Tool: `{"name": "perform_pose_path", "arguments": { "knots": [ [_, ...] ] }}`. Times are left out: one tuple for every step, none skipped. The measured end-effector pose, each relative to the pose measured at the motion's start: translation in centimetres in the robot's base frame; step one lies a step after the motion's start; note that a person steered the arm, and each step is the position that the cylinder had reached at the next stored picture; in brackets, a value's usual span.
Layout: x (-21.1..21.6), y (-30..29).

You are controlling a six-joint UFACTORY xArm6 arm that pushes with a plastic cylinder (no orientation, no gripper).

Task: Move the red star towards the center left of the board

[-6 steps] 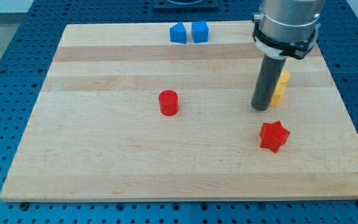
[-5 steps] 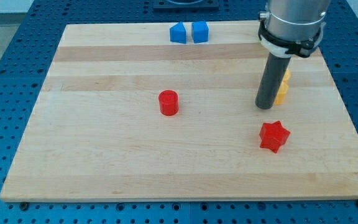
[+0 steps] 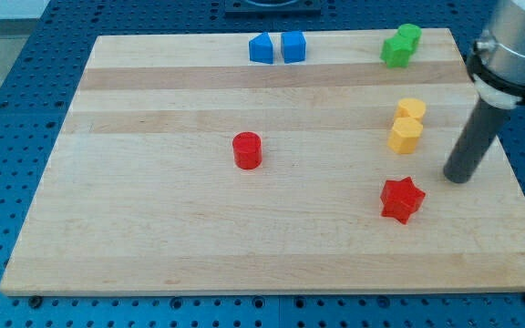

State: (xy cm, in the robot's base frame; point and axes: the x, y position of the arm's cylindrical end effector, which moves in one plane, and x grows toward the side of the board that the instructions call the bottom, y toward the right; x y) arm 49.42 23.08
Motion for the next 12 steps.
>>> {"name": "perform_pose_path", "arguments": {
  "knots": [
    [3.5,0.3],
    [5.4,0.1],
    [5.4,-1.9],
    [4.6,-4.1],
    [3.6,-6.6],
    [3.6,-9.6],
    [2.8,-12.5],
    [0.8,-13.4],
    [-0.5,-14.8],
    [-0.8,-17.5],
    [-0.8,-20.3],
    [-0.8,-23.0]
  ]
}}
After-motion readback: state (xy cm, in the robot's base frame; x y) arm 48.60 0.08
